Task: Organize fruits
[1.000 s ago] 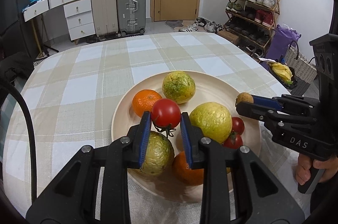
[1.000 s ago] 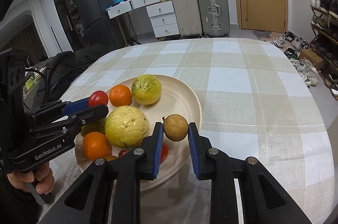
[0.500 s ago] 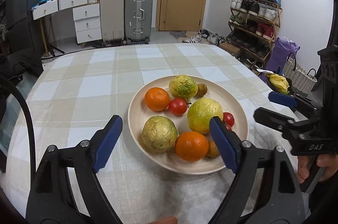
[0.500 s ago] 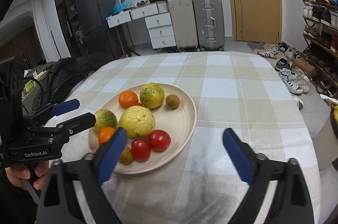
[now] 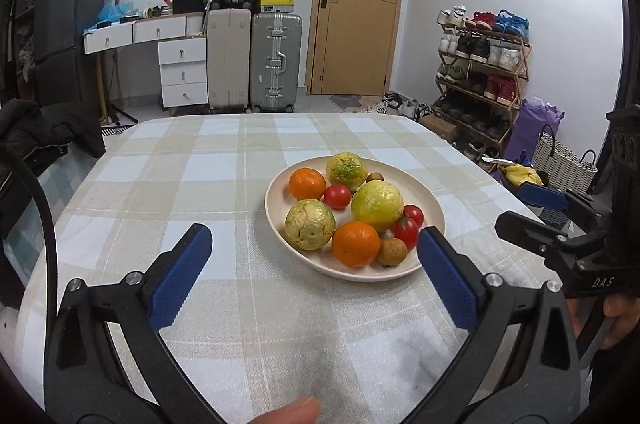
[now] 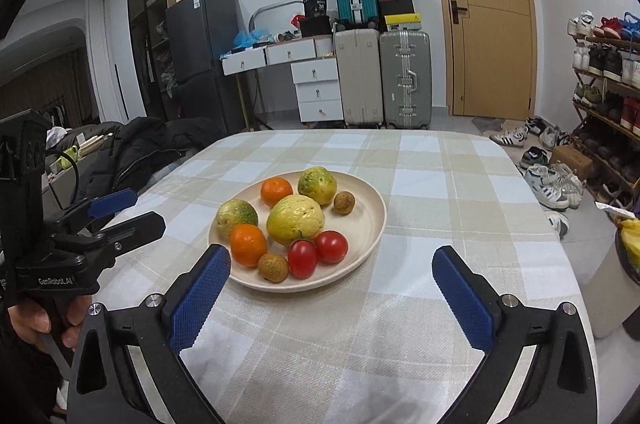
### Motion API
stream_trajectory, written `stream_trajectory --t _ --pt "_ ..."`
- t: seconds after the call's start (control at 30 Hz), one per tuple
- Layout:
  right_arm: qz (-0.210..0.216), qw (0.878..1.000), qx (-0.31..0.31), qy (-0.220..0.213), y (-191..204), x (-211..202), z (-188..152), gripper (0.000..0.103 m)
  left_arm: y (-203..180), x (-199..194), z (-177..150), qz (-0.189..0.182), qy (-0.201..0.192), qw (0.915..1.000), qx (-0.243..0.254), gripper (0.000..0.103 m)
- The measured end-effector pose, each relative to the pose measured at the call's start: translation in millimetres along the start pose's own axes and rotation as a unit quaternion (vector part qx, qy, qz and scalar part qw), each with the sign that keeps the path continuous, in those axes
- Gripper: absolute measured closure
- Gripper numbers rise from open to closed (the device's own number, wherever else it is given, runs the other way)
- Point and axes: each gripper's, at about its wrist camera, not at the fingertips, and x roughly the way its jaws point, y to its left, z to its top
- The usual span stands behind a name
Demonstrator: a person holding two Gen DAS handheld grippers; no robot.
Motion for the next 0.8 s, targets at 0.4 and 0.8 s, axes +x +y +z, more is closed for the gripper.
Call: stream_trajectory --t 0.4,0.8 --pt "0.014 1.000 -0.019 -0.014 7 -9 -12 0.000 -4 -14 -15 0.006 -0.016 0.9997 0.020 0.001" --pt "0.018 0.999 -0.036 -0.025 13 -16 -14 0.000 -6 -14 -14 0.003 -0.017 0.9996 0.023 0.001"
